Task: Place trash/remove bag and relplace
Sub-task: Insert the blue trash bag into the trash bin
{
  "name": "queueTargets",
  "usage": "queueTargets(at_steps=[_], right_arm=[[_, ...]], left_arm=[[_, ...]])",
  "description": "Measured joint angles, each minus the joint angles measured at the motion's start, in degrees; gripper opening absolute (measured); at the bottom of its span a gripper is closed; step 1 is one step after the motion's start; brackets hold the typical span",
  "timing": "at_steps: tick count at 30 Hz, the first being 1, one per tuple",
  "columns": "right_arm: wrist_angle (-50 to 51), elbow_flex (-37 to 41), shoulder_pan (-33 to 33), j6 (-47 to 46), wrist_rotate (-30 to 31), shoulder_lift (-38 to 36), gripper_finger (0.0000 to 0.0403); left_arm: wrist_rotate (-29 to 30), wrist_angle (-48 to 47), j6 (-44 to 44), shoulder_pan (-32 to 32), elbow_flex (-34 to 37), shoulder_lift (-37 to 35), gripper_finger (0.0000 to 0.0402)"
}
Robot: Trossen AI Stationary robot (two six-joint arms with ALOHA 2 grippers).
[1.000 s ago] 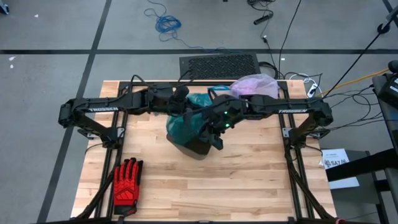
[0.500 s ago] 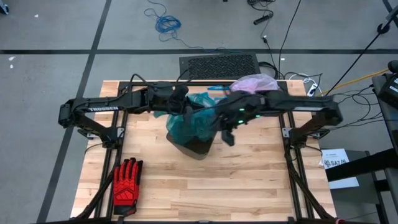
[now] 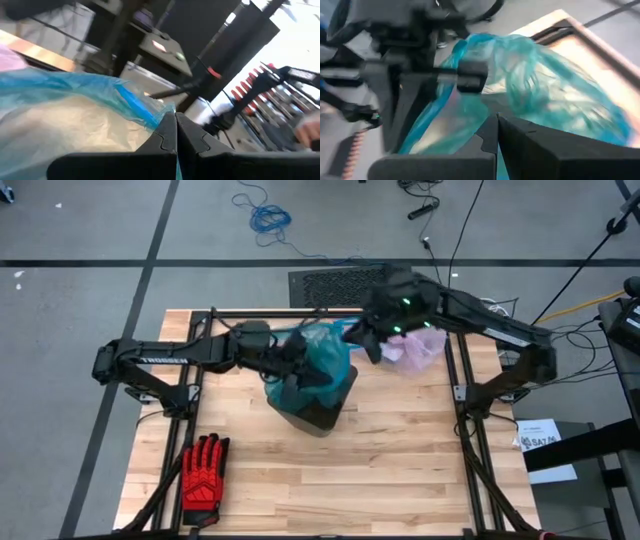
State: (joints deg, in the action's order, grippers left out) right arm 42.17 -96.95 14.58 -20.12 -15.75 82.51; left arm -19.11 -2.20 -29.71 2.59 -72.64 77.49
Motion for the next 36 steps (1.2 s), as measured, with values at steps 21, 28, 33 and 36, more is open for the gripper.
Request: queueTargets(at_steps=[21,28,33,36], right_arm=[[-2.1,0.1,-4.8,-2.7,-16.0,15.7,0.0],[-1.6,0.1,-4.9,-2.6,-15.5,16.6,0.0],[-1.7,0.1,-4.7,-2.2,-15.5,16.8,0.0],[-1.4,0.1,-4.2,-2.1,-15.6,16.8,0.0]], left_arm=[[5.1,0.2,-1.3,-5.3,0.0,-0.9,0.0],[4.4,0.2,0.2,-5.5,0.0,-2.7,0.0],[1.1,-0.7,-1.3,-5.5,0.0,-2.8,0.0006],[1.0,-1.9,-1.4,-5.5,0.0,-2.8,0.0028]])
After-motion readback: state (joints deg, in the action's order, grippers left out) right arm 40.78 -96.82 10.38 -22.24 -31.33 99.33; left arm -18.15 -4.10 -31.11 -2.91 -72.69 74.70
